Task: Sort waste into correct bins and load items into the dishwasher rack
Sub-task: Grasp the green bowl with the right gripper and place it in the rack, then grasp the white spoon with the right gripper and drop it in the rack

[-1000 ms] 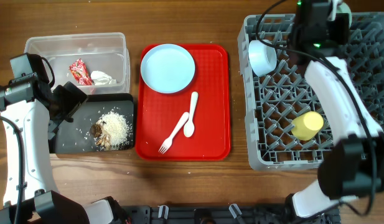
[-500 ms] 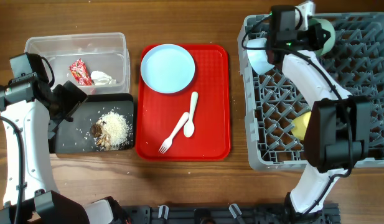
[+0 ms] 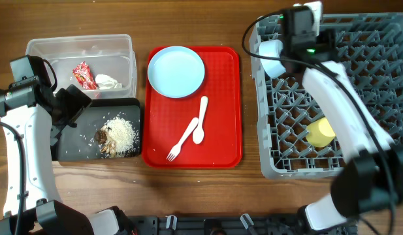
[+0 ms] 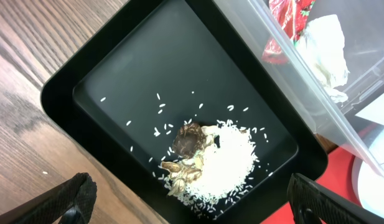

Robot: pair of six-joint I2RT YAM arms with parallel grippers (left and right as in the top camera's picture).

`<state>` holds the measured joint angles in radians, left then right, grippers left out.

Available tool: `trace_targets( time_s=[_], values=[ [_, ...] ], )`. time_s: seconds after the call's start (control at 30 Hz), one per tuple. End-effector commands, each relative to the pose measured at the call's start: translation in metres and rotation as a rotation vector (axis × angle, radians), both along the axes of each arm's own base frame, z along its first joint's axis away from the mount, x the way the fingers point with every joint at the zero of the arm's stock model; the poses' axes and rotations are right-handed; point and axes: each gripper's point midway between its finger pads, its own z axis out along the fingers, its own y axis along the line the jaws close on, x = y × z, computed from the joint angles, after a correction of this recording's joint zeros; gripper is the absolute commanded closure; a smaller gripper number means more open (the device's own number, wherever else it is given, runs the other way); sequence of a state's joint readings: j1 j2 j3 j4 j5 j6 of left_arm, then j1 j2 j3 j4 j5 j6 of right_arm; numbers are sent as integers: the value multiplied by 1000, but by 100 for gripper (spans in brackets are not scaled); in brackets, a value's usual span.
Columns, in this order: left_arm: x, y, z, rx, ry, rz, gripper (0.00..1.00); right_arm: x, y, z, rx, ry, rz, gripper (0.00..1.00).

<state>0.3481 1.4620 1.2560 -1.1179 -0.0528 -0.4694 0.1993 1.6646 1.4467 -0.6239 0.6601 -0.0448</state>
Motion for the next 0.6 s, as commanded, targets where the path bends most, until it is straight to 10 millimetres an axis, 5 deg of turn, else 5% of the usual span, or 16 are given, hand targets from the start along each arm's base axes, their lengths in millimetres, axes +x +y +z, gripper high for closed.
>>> trace_targets(
  time_s=[0.0, 0.07, 0.1, 0.27, 0.47, 0.57],
  values=[
    [2, -1, 5, -9, -26, 9, 0, -30, 79, 9, 462, 43, 262, 34],
    [2, -1, 5, -9, -26, 9, 0, -65, 136, -4, 744, 209, 406, 34],
    [2, -1, 5, -9, -26, 9, 0, -78, 149, -12, 805, 277, 403, 34],
    [4, -6, 5, -36, -36, 1, 0, -123, 222, -63, 804, 501, 440, 32],
    [4, -6, 5, -36, -35, 1, 0, -135, 285, -138, 704, 553, 297, 30],
    [4, -6, 5, -36, -35, 1, 0, -139, 289, -172, 675, 557, 154, 34]
  ],
)
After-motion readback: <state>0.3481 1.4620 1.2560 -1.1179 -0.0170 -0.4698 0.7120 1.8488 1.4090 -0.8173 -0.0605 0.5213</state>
